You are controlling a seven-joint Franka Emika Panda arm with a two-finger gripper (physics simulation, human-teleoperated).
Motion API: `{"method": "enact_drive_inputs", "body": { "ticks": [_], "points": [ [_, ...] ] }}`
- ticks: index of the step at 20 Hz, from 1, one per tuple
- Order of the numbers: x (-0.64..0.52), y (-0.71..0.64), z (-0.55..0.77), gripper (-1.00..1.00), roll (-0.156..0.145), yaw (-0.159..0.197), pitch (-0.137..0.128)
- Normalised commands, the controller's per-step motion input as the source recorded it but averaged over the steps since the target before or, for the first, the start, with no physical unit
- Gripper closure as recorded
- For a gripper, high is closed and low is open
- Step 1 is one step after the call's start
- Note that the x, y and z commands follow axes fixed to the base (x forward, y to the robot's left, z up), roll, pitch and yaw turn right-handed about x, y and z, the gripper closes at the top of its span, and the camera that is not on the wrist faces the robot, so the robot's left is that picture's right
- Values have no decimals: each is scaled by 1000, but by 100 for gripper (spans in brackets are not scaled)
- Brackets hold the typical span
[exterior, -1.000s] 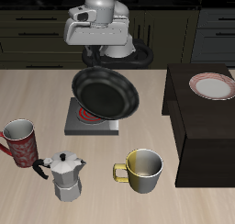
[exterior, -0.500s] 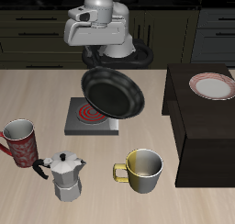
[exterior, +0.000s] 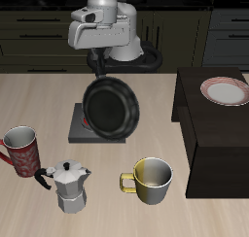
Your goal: Place the frying pan on the top layer of the shelf and turn off the stove
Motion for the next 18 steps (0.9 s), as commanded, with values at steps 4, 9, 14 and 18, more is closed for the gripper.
{"method": "enact_drive_inputs", "body": {
  "ticks": [4, 9, 14, 18],
  "points": [
    [-22, -93, 0, 100, -17, -59, -18],
    [-45, 22, 73, 100, 8, -83, -6],
    [-49, -42, 140, 100, -8, -24, -39],
    [-30, -30, 81, 100, -11, -9, -15]
  ]
}}
